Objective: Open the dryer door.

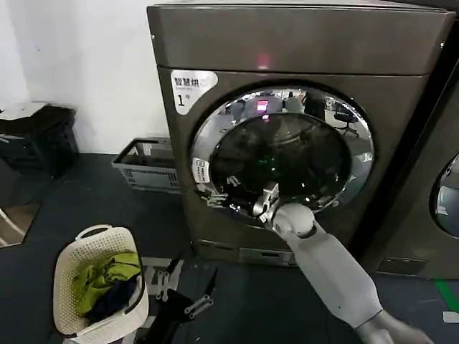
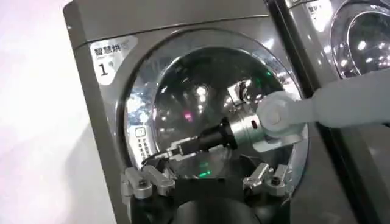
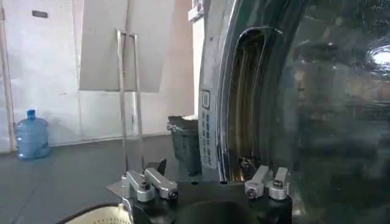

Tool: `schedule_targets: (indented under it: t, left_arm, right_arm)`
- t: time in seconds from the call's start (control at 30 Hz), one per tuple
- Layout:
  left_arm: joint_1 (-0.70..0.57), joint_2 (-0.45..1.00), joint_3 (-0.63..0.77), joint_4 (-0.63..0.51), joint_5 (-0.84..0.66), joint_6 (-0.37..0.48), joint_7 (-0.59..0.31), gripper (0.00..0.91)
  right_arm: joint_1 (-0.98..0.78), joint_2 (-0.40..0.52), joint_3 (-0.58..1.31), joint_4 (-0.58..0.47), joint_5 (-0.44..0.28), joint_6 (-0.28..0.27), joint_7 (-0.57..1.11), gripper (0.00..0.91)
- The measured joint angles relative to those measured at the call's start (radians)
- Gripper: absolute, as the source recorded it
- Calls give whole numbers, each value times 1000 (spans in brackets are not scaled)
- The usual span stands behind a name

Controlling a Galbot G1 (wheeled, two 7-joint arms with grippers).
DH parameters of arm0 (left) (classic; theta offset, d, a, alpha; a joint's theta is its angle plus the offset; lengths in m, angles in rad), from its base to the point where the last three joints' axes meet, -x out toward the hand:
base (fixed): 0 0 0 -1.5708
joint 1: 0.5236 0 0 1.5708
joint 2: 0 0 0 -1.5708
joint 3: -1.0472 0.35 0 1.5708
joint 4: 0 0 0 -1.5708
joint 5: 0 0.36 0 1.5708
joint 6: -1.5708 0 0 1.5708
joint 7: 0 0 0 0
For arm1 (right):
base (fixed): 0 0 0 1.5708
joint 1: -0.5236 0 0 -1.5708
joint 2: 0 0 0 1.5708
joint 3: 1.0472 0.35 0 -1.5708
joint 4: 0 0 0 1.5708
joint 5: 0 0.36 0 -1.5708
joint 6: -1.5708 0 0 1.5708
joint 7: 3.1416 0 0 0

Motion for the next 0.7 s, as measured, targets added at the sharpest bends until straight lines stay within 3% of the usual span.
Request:
schedule_targets:
  t: [0.4,0.7]
  left_arm:
    - [-1,3,-7,-5,-1,1,4,907]
    - [-3,14,-31,-9,-26,11,15,907]
  right_arm:
    - [-2,-34,-24,40,32,-27,-11,907]
    - [-36,-114,-41,151,87,-60,-50,907]
